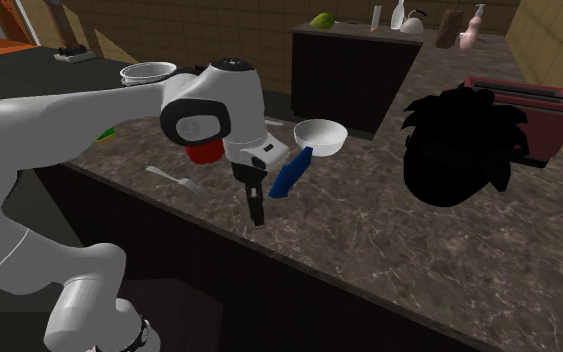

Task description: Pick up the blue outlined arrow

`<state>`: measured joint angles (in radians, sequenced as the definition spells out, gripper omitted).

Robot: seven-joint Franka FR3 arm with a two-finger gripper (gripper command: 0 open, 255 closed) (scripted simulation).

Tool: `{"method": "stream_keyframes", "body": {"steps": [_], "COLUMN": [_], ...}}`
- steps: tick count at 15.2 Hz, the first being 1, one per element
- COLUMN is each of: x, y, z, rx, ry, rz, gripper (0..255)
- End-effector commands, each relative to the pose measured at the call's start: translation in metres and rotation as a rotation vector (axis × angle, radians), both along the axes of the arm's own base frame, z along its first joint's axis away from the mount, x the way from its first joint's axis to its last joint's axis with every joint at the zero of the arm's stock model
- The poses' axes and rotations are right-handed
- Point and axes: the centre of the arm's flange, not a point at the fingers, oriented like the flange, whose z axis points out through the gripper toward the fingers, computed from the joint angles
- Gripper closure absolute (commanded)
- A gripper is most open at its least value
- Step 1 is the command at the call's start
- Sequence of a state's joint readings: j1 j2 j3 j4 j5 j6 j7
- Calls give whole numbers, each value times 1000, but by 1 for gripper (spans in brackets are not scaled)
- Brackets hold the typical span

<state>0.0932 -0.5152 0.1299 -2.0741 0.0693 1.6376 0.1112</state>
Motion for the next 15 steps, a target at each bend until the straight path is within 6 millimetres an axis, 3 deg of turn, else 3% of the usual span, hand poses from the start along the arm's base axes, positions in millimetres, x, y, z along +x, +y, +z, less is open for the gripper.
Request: {"method": "stream_keyframes", "body": {"steps": [1,12,15], "x": [14,65,66], "y": [22,147,150], "z": [7,38,28], "rx": [-7,-53,-54], "ry": [-22,-139,-141], "rz": [36,229,232], "gripper": [0,0,0]}}
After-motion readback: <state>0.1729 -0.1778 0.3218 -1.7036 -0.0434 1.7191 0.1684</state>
